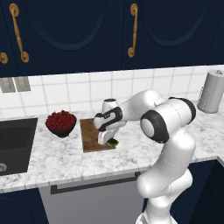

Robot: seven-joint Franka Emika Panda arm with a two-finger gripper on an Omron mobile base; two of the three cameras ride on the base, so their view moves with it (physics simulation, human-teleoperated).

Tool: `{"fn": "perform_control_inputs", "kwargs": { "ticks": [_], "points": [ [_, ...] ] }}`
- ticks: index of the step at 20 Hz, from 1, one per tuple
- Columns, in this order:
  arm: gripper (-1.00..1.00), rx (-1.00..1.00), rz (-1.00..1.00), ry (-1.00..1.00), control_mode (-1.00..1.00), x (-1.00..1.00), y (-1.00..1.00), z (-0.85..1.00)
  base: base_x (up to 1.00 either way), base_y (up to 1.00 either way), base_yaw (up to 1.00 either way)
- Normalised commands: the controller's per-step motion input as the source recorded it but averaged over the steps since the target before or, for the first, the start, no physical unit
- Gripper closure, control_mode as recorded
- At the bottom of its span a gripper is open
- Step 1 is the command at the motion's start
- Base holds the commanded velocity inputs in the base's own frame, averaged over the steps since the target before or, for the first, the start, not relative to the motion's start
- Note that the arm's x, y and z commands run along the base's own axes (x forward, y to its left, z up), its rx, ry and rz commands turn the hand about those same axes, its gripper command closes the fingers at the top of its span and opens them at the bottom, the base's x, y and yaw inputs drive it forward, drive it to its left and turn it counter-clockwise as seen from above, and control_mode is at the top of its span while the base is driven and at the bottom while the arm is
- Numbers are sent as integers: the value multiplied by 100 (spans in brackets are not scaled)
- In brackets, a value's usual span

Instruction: Pick up the sponge from the counter and clean the cutting board by briefly scrubbing or pressing down on the cutting board. Once finished, release the sponge.

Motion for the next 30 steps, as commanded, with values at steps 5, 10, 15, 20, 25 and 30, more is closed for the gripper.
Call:
{"fn": "perform_control_inputs", "kwargs": {
  "ticks": [5,10,15,20,25,30],
  "points": [
    [100,-3,-3,-13,-100,12,51,-27,0,0,0],
    [100,2,-1,-24,-100,18,39,11,0,0,0],
    [100,2,0,-5,-100,84,26,-1,0,0,0],
    [100,16,0,-9,-100,98,9,-8,0,0,0],
    [100,5,-2,-4,-100,89,10,-33,0,0,0],
    [100,-1,-1,-4,-100,32,0,-51,0,0,0]
  ]
}}
